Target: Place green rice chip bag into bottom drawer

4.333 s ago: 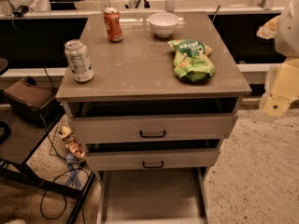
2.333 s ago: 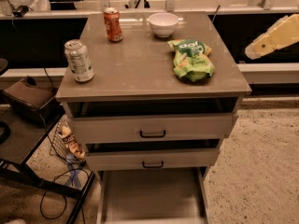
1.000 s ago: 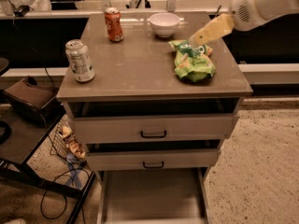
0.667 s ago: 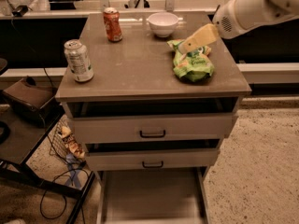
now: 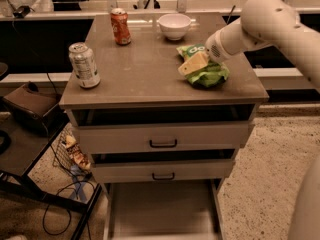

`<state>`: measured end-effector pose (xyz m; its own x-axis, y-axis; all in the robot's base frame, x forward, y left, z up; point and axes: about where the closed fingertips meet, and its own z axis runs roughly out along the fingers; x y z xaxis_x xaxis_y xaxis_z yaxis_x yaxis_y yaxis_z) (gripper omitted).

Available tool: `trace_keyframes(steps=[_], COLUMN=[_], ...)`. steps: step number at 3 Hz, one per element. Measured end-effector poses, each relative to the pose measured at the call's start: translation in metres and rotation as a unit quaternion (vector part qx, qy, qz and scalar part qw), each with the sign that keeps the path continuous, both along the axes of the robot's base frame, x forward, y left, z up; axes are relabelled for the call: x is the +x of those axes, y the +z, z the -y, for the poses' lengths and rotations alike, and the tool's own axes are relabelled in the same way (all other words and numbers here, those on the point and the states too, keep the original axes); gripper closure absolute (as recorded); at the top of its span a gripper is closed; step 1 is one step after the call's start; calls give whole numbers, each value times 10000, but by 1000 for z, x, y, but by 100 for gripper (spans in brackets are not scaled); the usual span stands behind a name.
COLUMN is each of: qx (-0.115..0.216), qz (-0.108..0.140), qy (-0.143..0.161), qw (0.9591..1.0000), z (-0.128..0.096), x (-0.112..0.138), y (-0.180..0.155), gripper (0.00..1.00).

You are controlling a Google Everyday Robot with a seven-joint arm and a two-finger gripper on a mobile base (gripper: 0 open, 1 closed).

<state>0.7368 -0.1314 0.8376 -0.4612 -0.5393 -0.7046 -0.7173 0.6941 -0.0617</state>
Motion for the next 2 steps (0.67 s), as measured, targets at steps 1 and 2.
trace_keyframes(steps=[1,2], qx=[-85,-86], qz=[-88,-88], qy=[29,30], qw=[9999,9999], z=[-6,-5], x=[4,4], y=[-14,-8], gripper=[48,72])
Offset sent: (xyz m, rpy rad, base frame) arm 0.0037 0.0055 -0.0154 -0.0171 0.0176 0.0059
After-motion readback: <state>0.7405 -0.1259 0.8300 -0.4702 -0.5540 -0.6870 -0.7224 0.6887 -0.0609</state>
